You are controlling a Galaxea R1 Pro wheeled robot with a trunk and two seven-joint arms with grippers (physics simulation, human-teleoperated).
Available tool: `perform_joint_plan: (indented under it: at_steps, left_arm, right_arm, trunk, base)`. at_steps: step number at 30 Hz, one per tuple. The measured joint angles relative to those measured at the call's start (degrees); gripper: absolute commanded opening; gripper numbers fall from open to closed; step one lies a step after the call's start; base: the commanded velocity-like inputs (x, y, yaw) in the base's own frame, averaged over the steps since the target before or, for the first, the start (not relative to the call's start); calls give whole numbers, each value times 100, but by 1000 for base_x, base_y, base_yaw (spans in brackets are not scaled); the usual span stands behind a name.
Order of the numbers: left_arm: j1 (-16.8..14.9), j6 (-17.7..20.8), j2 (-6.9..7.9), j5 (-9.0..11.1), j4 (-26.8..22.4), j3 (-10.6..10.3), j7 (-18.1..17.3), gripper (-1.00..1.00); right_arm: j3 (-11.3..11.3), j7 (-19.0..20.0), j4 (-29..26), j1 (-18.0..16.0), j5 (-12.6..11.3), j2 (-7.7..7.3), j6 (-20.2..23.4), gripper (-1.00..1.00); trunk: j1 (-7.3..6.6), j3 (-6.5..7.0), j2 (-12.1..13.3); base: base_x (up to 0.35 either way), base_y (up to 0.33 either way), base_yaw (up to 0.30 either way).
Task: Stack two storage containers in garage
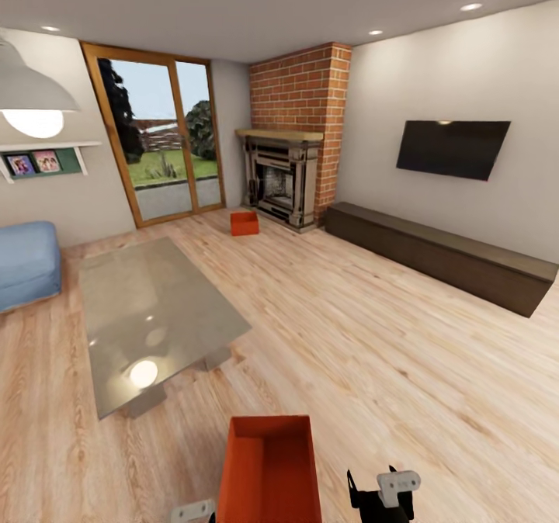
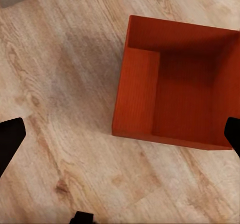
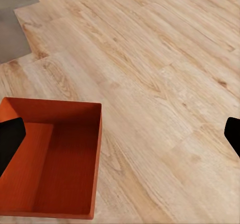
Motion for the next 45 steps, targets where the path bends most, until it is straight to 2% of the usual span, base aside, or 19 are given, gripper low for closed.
perform_joint_plan:
  at_steps: [13, 45]
  left_arm:
    - [0, 4, -3, 0, 6, -2, 1, 100]
    - [0, -37, -5, 15, 2, 0, 1, 100]
  right_arm:
    - [0, 0, 0, 0, 0, 0, 0, 100]
    - [-7, 0, 9, -1, 0, 0, -9, 100]
  trunk:
    - [1, -123, 0]
    - [2, -426, 0]
  base:
    - [277, 0, 0]
    - [6, 0, 0]
